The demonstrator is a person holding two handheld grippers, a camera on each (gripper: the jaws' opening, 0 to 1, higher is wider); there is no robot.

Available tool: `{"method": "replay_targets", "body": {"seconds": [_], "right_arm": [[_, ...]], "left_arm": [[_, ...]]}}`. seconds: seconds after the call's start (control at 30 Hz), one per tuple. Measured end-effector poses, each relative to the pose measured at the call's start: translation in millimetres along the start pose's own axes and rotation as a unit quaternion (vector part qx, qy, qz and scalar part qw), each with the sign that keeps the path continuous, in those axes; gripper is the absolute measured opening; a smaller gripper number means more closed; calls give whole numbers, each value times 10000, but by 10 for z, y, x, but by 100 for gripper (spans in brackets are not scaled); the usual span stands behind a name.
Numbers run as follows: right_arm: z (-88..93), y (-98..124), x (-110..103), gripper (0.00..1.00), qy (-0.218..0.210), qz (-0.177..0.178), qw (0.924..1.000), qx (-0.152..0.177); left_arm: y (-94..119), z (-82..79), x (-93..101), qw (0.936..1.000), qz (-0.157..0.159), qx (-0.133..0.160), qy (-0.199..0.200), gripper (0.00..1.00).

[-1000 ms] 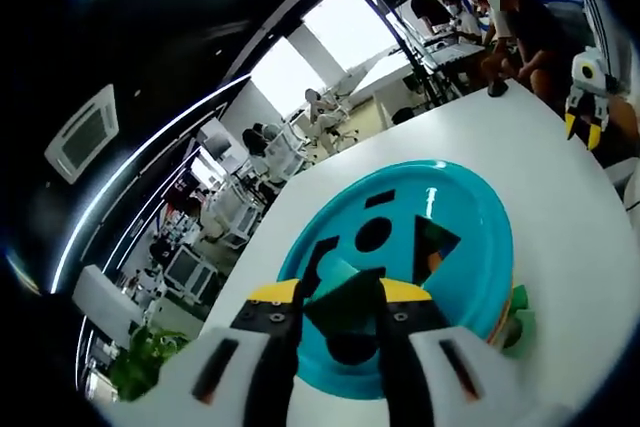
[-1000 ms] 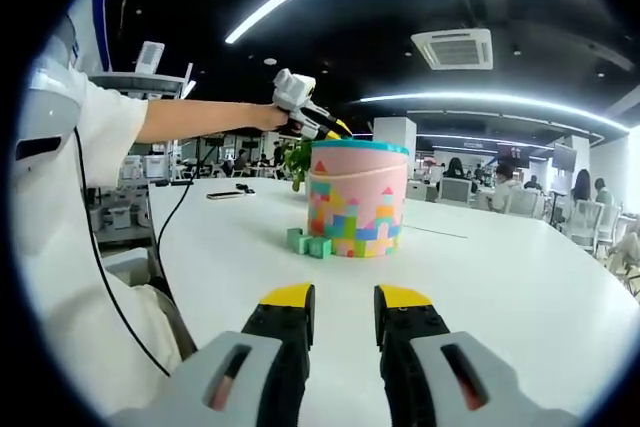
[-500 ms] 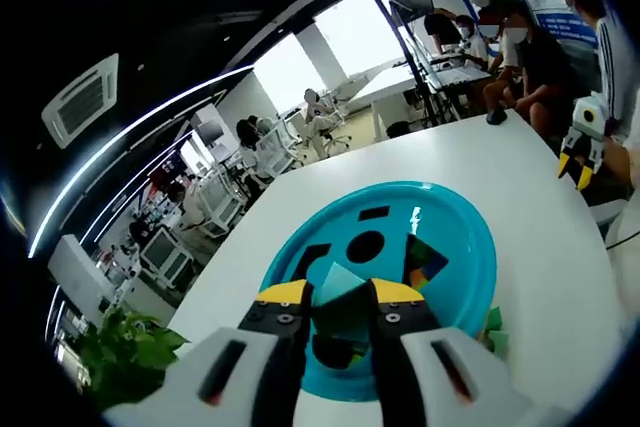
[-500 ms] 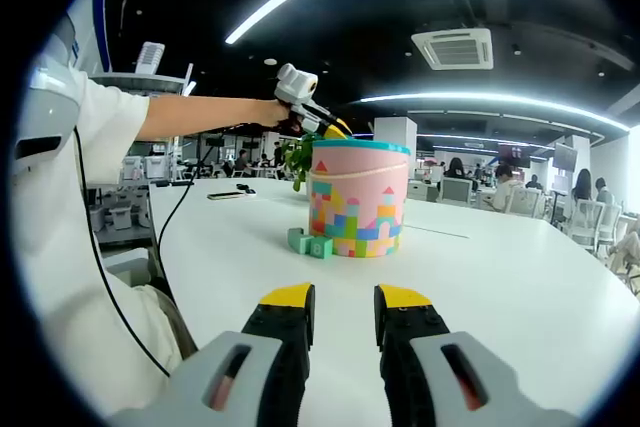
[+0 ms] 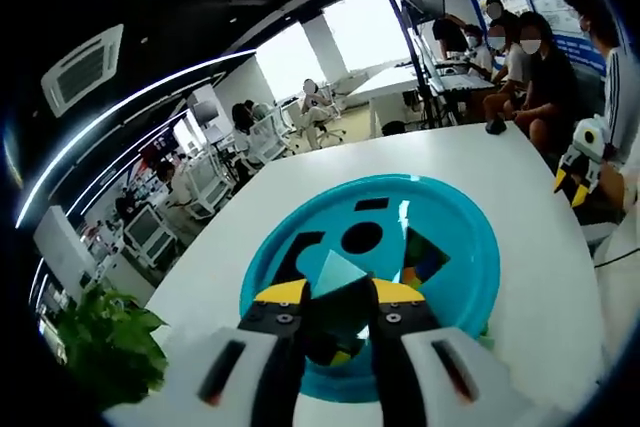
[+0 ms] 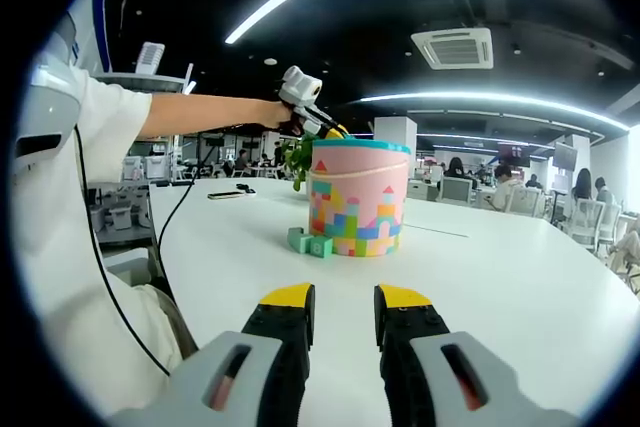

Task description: Arrange the toys in the designated storage area by placing each visible toy with the group until no toy remains scattered across the table.

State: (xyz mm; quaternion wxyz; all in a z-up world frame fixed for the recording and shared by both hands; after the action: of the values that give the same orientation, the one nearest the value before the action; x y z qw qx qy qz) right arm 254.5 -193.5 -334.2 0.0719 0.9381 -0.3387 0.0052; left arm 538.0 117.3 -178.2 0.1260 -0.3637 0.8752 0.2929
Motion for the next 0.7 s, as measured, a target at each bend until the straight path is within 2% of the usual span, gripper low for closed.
{"method": "replay_targets", "body": {"seconds": [0.23,0.37,0.4,0.43,0.5,0.7], "right_arm": [[14,15,6,24,-21,16,10000,-1],[32,8,10,24,-51,14,10000,-9],[33,2,7,24,-47,8,10000,-13],[31,0,2,24,-38,0,10000,-19],[21,0,-5,24,-30,-14,10000,-10],[14,20,25,24,-42,26,10000,8]], "left_arm": [[2,-5,-42,9989,375,-192,202,22],[1,-25,-38,9977,594,-311,50,21],[-4,-22,-44,9969,681,-392,86,20],[-1,-23,-56,9948,820,-593,148,20],[-22,-54,-66,9928,934,-729,150,20],[-37,-61,-75,9903,1126,-809,28,18]]}}
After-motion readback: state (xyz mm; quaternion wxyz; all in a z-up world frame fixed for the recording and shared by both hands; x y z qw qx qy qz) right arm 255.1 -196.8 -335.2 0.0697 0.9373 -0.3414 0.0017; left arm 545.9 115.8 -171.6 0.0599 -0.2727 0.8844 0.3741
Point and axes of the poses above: the point that each gripper's makers call its tool centre point, and the gripper's own axes: y roughly backward along the fingers, x roughly to its right, z roughly out of its underside, the point moved 7 cm from there along y, roughly backward along the fingers, and after that the axes turned 12 degrees about -z, right-handed, at the moved point
